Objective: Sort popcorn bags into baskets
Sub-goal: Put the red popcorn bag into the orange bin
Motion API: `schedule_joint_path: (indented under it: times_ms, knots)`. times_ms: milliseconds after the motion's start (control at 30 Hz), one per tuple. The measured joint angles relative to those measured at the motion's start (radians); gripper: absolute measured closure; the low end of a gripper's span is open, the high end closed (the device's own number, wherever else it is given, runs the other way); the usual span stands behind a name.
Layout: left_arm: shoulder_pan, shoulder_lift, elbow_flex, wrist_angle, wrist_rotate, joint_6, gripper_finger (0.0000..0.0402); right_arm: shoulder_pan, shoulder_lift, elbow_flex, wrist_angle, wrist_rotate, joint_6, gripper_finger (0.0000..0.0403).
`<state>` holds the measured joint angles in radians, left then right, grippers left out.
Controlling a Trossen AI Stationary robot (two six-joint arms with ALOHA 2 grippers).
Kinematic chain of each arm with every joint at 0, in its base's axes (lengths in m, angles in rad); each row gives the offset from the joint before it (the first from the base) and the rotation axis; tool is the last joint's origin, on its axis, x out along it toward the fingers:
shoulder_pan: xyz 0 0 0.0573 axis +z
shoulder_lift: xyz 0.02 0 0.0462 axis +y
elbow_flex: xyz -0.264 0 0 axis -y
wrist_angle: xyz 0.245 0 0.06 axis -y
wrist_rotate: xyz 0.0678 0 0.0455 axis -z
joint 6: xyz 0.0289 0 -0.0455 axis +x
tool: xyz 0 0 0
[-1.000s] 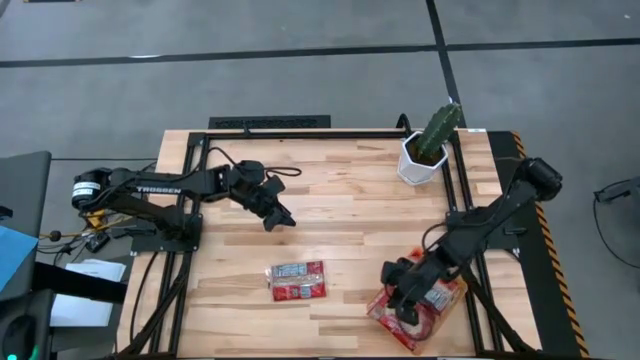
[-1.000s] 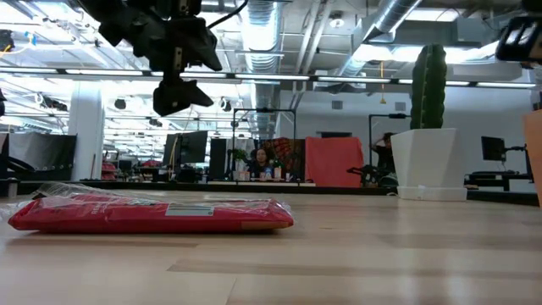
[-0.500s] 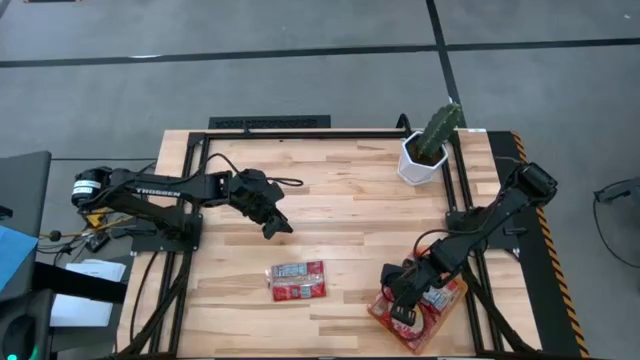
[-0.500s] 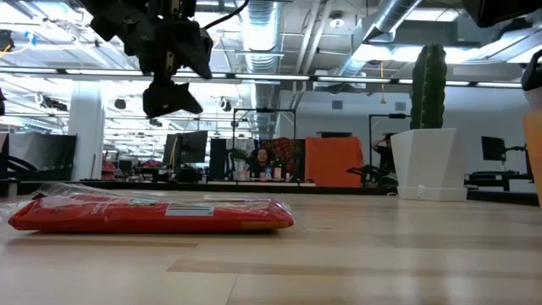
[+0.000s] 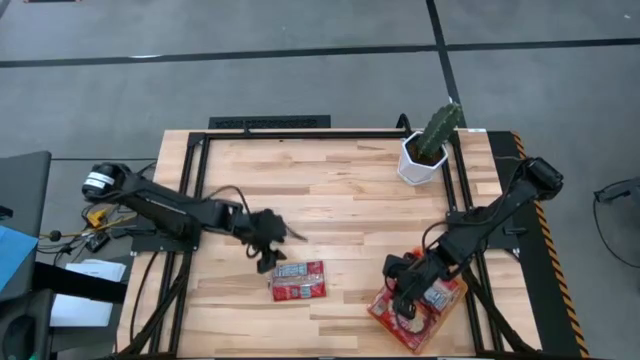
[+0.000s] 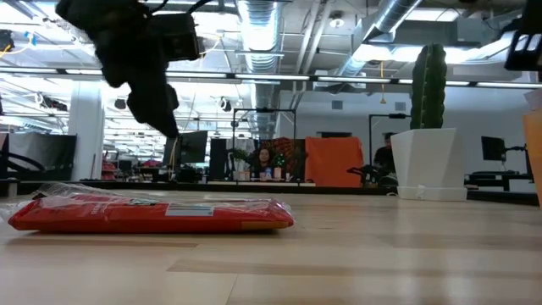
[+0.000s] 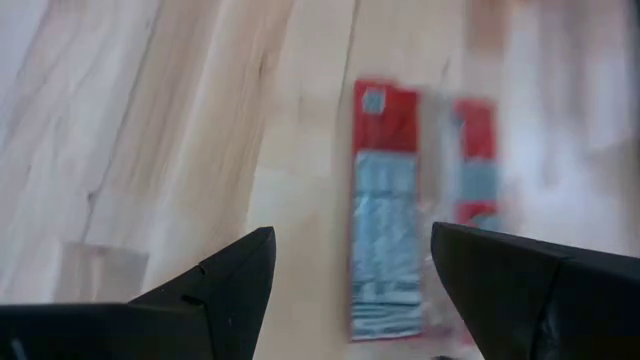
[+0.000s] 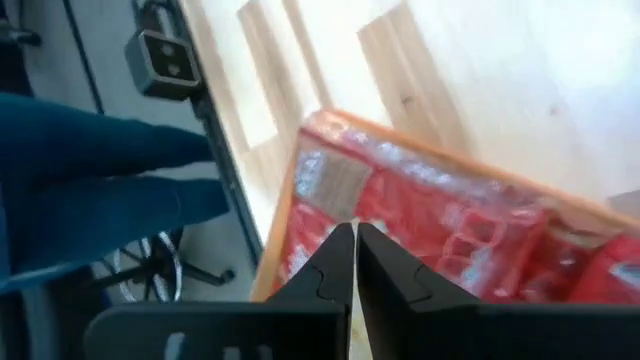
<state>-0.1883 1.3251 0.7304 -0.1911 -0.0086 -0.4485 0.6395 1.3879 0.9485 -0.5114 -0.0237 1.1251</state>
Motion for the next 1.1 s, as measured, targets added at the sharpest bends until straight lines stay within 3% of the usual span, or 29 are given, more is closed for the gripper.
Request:
schedule_joint_path:
  times_ms: [200,300,500,633,800,1000,1100]
  knots:
    - [-0.078,0.118,0.001,0.009,-0.130,0.049,0.0146,-0.008,0.004,0.000,0.029,0.024,-0.001,0.0375]
    - [-0.081,0.198,0.000,0.032,-0.127,0.048,0.0146,-0.008,0.008,0.000,0.031,0.024,-0.003,0.0379]
    - [-0.096,0.336,0.004,0.165,-0.015,0.073,0.0146,-0.009,0.007,0.000,0.037,0.042,-0.005,0.0376]
    - [-0.131,0.391,0.006,0.170,-0.050,0.075,0.0146,-0.009,0.007,0.000,0.037,0.054,-0.002,0.0369]
    - [-0.151,0.401,0.007,0.143,-0.105,0.054,0.0146,-0.009,0.007,0.000,0.037,0.055,0.000,0.0369]
    - [-0.110,0.311,0.016,-0.010,-0.269,0.037,0.0146,-0.009,0.007,0.000,0.046,0.113,0.000,0.0380]
    - [-0.076,0.254,0.027,-0.054,-0.285,0.044,0.0146,-0.009,0.007,0.000,0.052,0.122,-0.005,0.0381]
